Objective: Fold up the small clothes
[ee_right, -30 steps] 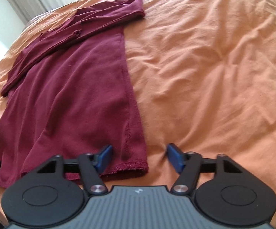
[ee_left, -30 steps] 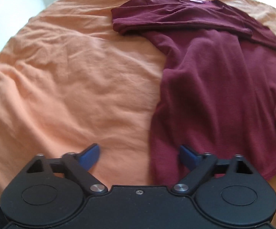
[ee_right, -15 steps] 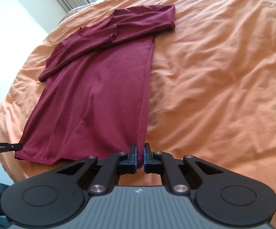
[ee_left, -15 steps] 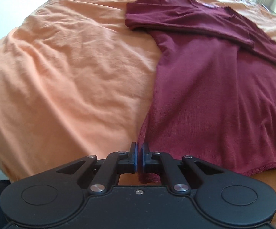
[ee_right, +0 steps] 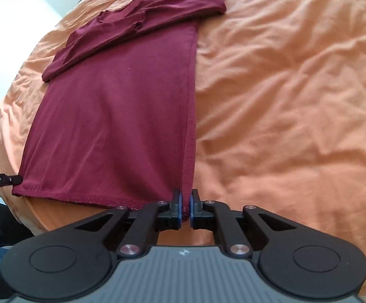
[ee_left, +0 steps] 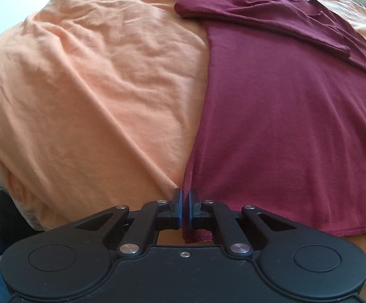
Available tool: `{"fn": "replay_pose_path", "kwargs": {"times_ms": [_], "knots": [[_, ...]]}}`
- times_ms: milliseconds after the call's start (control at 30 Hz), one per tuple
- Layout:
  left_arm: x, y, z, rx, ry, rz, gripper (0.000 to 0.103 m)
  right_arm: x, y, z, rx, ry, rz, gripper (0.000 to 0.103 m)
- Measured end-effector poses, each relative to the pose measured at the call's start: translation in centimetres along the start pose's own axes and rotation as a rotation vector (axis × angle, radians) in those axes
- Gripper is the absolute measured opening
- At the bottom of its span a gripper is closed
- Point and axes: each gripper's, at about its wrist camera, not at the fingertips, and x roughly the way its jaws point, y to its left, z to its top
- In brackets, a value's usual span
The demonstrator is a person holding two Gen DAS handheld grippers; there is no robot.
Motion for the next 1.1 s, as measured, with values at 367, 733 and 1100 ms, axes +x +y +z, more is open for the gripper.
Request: {"fn": "replay_pose_path", "kwargs": {"times_ms": [367, 733, 1100], "knots": [[-2.3, 1.4, -0.7, -0.059, -0.123, 0.003, 0.097, -1.9, 2.5, -0.9, -0.232, -0.155, -0.028, 0.085], [-5.5, -3.8, -4.0, 0.323, -0.348, 0.151, 0.102, 0.7, 10.6, -5.8, -0.89, -0.209, -0.144, 0.095], [-4.8, -7.2, -6.4, 0.406, -0.309, 0.067, 0.102, 3.2, 11.4, -6.7, -0.981, -0.17, -0.159, 0.068]]}}
